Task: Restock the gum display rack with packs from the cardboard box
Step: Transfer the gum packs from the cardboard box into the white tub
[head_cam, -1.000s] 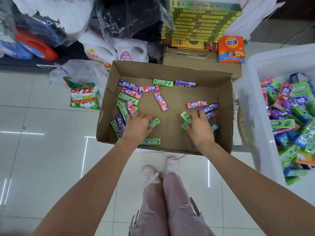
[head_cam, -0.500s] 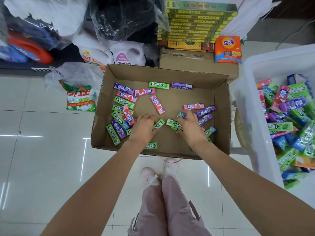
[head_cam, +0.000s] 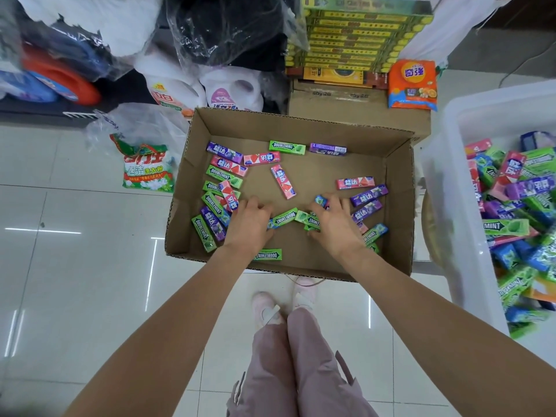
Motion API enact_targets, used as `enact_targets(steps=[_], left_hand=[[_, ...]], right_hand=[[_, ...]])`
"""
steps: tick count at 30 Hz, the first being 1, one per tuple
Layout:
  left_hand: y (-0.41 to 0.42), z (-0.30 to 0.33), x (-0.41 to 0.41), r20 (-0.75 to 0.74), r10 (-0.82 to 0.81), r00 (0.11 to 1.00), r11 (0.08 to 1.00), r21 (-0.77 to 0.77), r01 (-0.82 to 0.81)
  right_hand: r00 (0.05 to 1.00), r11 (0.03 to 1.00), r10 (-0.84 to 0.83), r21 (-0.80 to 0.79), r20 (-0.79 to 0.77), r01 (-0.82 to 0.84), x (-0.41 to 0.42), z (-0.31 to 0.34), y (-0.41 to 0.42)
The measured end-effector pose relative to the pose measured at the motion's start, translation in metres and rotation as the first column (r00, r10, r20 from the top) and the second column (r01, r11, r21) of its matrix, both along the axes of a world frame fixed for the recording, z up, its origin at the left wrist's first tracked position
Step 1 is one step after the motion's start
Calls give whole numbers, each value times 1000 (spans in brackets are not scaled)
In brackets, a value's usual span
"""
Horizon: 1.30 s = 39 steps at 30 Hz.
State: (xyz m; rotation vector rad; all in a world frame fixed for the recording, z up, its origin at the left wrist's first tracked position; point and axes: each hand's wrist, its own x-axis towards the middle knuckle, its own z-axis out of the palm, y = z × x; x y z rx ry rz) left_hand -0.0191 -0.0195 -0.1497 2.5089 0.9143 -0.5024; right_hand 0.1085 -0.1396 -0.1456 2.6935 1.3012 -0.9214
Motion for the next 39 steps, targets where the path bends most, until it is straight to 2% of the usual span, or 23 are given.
enact_targets(steps=[3,7,12,15,21,29,33,39], left_hand=[[-1,-1,2,39,68,997,997,-34,-67],[0,2,4,150,195,969,974,-146,-173],[0,18,2,262,416,871,891,-307,-333],[0,32,1,279,470,837,863,-346,-369],[-7,73,3,332,472,817,861,-374,-346],[-40,146,40,412,462,786,867,-397,-301],[-74,183,72,463,400,791,898,-373,-235],[-148,211,129,501,261,825,947,-297,-119]], right_hand=[[1000,1000,-5,12,-25,5,1,3,0],[995,994,-90,62,-54,93,0,12,1],[990,986,-124,104,-64,130,-2,30,2],[990,986,-124,107,-73,132,-4,43,3],[993,989,-105,95,-51,109,-7,82,-2],[993,970,-114,219,13,108,16,169,-34],[991,967,-117,236,57,101,40,203,-70],[977,965,-202,181,60,189,88,220,-152]])
